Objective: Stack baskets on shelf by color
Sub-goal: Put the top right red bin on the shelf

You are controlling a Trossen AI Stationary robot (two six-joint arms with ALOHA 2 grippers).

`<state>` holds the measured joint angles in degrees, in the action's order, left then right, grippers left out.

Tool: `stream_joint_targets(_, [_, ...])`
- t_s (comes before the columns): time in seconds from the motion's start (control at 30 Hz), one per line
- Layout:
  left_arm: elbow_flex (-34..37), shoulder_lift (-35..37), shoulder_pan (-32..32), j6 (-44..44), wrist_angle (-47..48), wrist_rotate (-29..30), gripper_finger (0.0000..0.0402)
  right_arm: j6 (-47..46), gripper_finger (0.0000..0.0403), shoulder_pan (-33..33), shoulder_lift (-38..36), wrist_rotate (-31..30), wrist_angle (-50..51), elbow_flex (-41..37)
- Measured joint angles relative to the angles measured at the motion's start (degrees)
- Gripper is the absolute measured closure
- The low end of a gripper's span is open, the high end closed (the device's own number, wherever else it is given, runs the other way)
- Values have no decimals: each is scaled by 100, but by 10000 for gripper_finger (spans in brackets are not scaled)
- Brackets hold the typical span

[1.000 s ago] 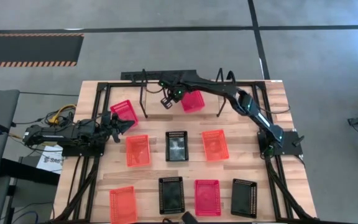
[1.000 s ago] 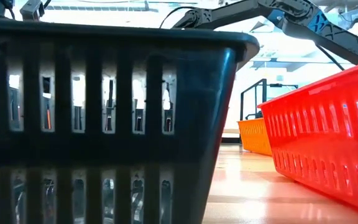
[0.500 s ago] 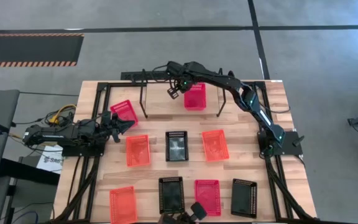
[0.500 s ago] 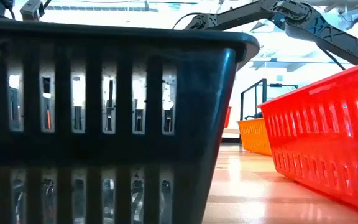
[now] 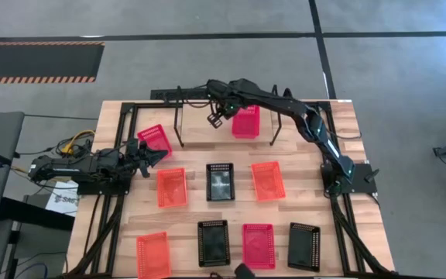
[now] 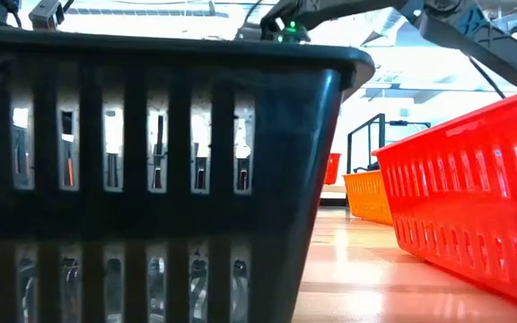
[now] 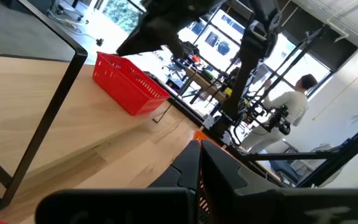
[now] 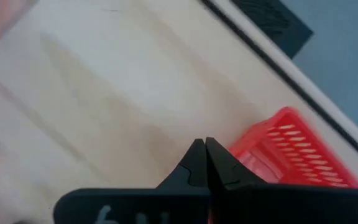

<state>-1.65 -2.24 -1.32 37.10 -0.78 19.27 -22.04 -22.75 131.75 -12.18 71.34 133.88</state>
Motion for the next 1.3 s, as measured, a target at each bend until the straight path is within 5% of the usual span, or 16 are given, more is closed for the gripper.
stream_joint_targets(0.7, [0, 0, 2, 0, 0, -2, 401, -223, 403, 451, 67, 22, 865, -86])
stream_joint_targets(1.3, [0, 0, 1, 0, 0, -61, 401, -479, 403, 851, 71, 150, 588, -492])
